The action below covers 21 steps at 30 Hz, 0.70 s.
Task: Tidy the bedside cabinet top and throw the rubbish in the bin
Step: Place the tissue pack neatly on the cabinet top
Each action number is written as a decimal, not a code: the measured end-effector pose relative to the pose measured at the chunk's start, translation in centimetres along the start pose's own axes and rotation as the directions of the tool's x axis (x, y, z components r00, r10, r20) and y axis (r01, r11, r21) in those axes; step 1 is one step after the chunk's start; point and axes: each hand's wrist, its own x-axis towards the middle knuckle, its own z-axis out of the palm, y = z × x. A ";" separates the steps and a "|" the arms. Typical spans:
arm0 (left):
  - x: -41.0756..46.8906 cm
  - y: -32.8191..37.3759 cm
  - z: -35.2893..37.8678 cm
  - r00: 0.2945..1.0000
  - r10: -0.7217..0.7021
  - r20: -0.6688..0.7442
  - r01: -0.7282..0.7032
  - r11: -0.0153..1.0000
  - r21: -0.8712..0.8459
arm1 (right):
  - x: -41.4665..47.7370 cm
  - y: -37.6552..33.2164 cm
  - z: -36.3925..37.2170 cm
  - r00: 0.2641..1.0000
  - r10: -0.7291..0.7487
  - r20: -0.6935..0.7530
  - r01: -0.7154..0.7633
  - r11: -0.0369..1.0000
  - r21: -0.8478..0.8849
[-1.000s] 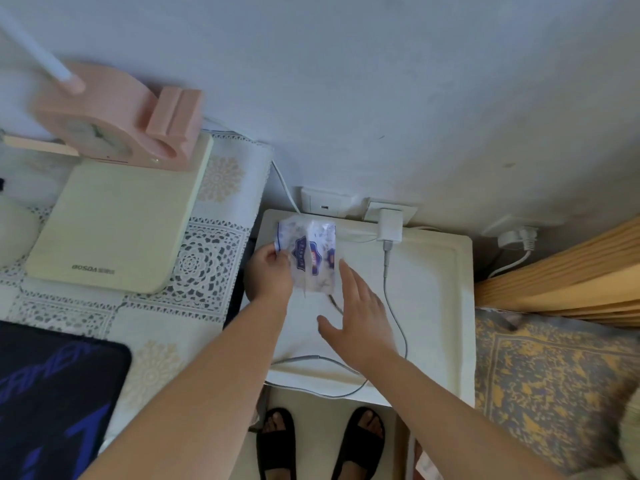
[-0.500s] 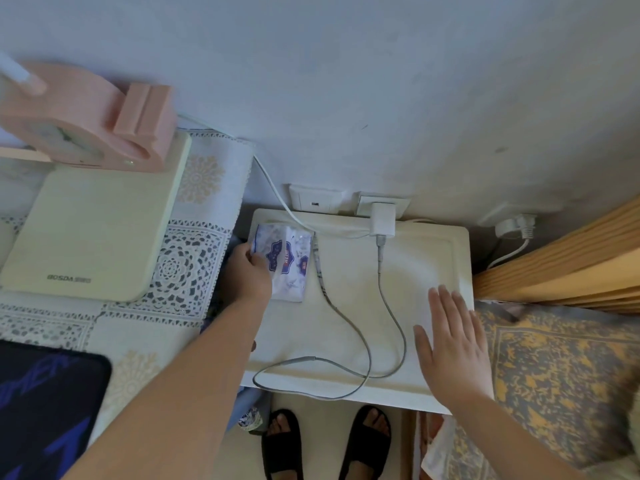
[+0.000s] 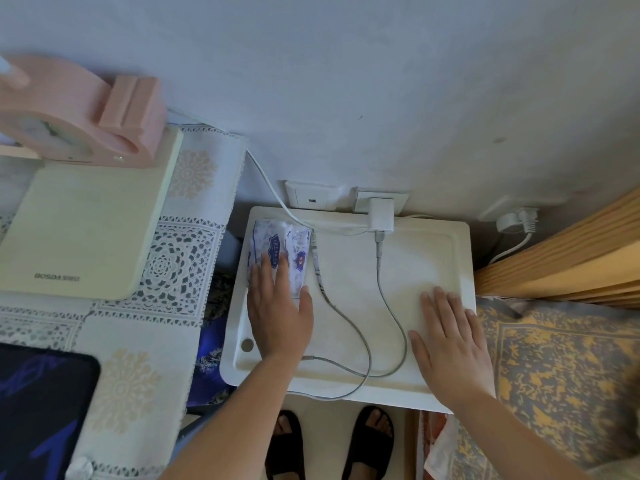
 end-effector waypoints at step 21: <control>1.6 -0.2 0.8 0.999 0.030 0.013 -0.032 0.981 0.189 | 1.5 -0.3 0.7 1.000 -0.010 -0.019 0.010 1.000 -0.009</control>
